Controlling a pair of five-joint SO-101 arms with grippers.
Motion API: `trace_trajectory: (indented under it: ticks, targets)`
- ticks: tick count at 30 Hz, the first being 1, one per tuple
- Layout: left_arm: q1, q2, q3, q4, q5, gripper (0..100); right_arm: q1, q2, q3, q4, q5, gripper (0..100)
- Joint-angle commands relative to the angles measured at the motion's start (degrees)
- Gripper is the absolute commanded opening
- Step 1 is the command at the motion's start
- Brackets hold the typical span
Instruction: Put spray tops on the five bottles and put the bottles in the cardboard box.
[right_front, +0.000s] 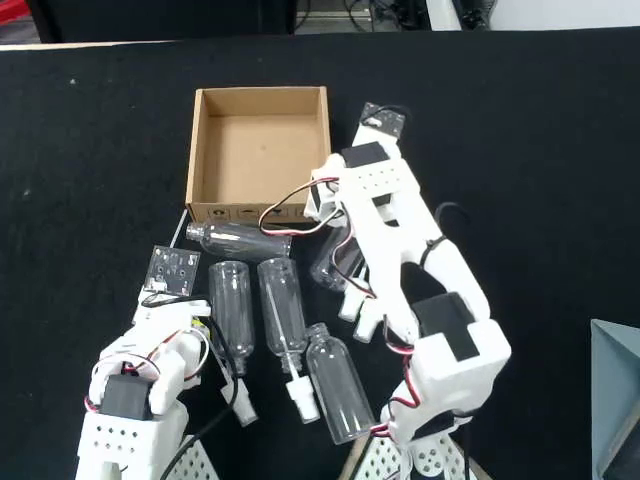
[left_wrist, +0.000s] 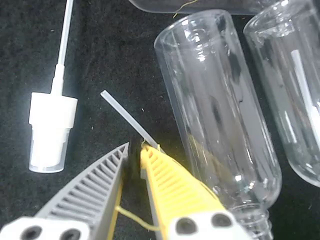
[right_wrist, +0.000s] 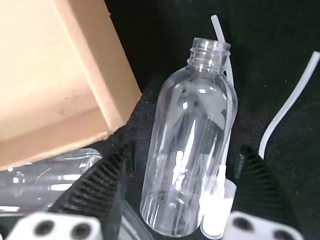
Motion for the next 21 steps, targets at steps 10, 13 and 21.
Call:
trace_trajectory:
  ticks: [10, 13, 21]
  targets:
    - [-0.31, 0.0, 1.36, 0.35, -0.09, 3, 4.04, 0.31, -3.47, -3.16, -0.79, 27.9]
    - [-0.31, 0.0, 1.36, 0.35, -0.09, 3, 4.13, 0.31, -3.47, -3.16, -0.79, 27.9]
    - [-0.31, -0.09, 1.36, 0.35, -0.09, 3, 4.31, 0.31, -3.3, -3.08, -0.79, 27.9]
